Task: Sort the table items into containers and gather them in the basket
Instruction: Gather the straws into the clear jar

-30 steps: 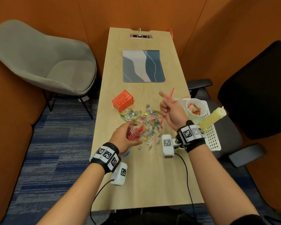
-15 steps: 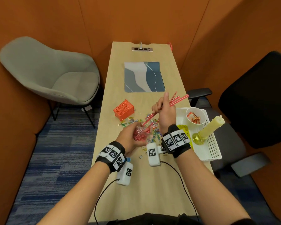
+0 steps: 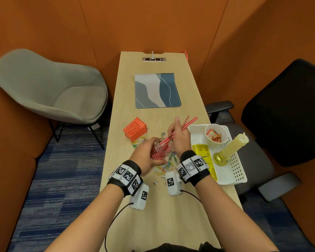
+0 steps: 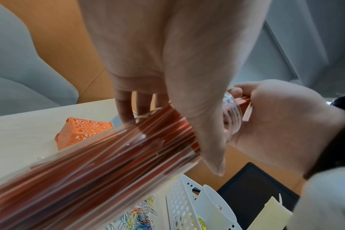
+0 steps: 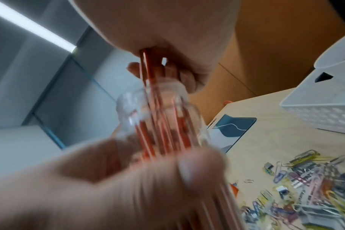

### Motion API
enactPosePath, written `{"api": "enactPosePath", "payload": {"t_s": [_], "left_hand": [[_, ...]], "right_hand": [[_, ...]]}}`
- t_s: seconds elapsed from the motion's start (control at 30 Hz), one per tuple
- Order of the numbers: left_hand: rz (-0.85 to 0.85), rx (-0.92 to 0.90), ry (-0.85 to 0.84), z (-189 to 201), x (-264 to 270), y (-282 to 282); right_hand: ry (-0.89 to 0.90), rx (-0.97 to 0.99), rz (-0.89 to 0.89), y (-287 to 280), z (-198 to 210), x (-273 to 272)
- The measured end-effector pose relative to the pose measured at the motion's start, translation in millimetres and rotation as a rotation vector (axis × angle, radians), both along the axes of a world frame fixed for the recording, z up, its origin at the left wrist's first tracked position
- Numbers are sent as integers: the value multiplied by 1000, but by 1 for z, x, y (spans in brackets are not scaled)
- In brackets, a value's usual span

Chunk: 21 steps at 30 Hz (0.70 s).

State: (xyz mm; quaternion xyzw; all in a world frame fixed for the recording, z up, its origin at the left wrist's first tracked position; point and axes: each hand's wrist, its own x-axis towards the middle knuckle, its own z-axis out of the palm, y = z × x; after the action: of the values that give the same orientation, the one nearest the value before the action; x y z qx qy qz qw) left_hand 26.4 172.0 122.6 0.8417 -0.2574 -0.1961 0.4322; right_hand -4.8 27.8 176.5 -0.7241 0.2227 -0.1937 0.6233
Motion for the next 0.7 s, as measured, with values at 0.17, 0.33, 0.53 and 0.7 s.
{"api": "enactPosePath", "payload": {"t_s": [0.17, 0.33, 0.53, 0.7], "left_hand": [[-37, 2, 8, -2, 2, -4], [-22, -25, 36, 6, 10, -4], [35, -21, 42, 6, 15, 7], [23, -1, 29, 6, 17, 8]], "right_hand": [[67, -297, 39, -14, 7, 7], [56, -421, 144, -8, -7, 5], [18, -320, 228, -19, 3, 0], [149, -346, 350, -18, 4, -2]]}}
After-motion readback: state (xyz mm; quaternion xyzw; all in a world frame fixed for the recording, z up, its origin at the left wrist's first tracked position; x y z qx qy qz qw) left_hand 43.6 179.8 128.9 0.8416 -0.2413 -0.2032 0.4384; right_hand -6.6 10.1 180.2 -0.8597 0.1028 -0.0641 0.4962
